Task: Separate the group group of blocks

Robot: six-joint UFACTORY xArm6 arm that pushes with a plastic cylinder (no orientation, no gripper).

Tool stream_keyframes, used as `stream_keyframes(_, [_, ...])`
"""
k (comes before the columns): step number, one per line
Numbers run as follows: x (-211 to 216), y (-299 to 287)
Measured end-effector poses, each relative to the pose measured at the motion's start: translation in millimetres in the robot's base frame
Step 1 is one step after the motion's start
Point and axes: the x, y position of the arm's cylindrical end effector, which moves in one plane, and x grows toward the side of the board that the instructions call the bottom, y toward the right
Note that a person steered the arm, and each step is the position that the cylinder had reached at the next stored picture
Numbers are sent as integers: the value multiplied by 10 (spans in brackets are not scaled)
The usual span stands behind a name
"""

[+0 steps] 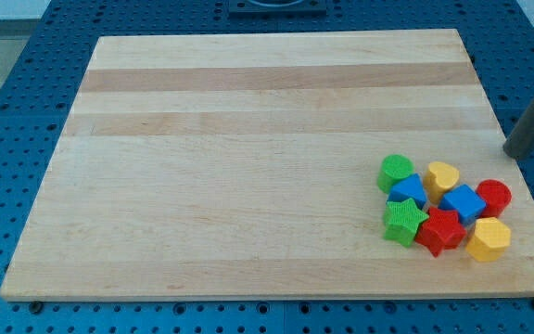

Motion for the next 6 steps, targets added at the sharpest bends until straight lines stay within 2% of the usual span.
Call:
stream_keyframes(1, [158, 8])
stream_keyframes(3, [796, 85])
stream_keyframes(6, [861, -735])
